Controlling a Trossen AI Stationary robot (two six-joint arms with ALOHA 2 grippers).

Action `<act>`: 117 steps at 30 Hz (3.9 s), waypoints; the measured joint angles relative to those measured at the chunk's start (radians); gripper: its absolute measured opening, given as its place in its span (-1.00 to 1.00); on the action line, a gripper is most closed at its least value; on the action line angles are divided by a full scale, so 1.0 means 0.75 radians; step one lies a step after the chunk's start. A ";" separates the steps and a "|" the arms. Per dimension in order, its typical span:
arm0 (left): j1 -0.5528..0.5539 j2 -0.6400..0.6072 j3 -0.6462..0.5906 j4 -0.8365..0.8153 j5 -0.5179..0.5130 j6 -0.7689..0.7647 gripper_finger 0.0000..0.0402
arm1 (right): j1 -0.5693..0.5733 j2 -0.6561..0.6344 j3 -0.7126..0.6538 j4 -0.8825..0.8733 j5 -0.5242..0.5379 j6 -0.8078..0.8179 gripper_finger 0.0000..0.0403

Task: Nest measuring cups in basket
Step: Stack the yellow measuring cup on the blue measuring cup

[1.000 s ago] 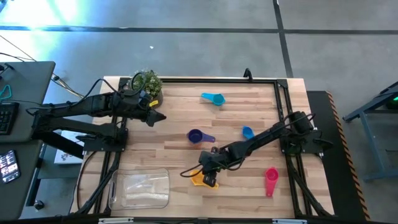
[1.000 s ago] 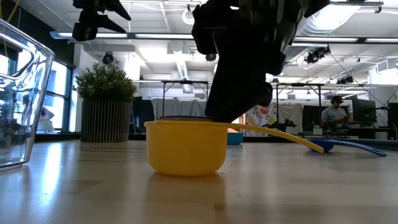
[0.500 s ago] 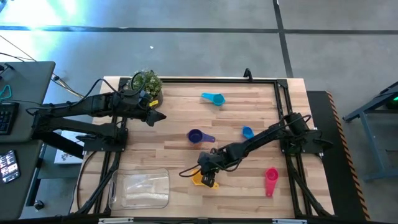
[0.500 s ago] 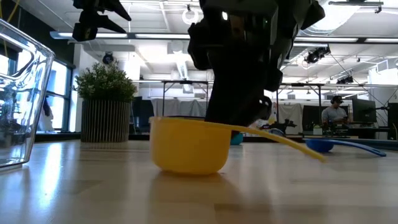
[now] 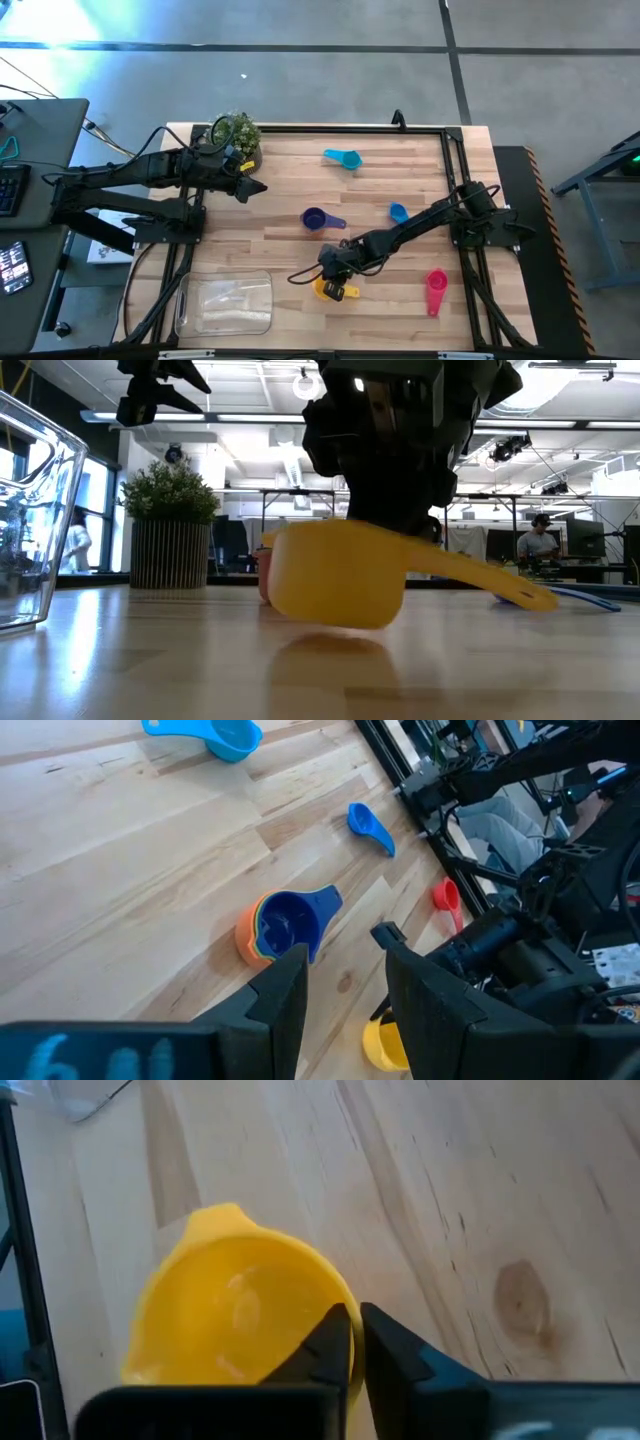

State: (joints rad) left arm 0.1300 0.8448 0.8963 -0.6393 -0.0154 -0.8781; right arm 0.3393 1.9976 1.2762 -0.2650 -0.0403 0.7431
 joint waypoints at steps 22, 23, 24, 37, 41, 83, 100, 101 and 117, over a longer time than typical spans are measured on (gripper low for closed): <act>0.000 -0.001 0.000 0.000 0.000 0.011 -0.36 | -0.251 -0.266 0.000 -0.118 -0.032 -0.250 -0.99; 0.000 -0.001 0.000 0.000 0.000 0.010 -0.36 | -0.273 -0.278 0.000 -0.129 -0.031 -0.267 -0.99; 0.000 -0.001 0.000 0.000 0.000 0.011 -0.36 | -0.295 -0.291 0.000 -0.130 -0.031 -0.281 -0.99; 0.000 -0.001 0.000 -0.001 0.000 0.011 -0.36 | -0.511 -0.338 0.267 -0.477 0.098 -0.604 -1.00; 0.000 -0.001 0.000 -0.001 -0.001 0.021 -0.36 | -0.563 -0.338 0.376 -0.552 0.125 -0.675 -1.00; 0.000 -0.001 0.000 -0.001 -0.045 0.033 -0.36 | -0.540 0.017 0.409 -0.499 0.060 -0.723 -1.00; 0.000 -0.001 0.000 -0.002 -0.044 0.034 -0.36 | -0.539 0.025 0.408 -0.476 0.063 -0.758 -0.72; 0.000 -0.001 0.000 -0.002 -0.044 0.035 -0.36 | -0.539 0.025 0.409 -0.474 0.063 -0.758 -0.69; 0.000 -0.001 0.000 -0.006 -0.044 0.035 -0.36 | -0.548 -0.058 0.409 -0.655 0.104 -0.633 -0.45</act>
State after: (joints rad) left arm 0.1301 0.8444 0.8963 -0.6441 -0.0486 -0.8521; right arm -0.0719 1.9541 1.5829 -0.7564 0.0380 0.2684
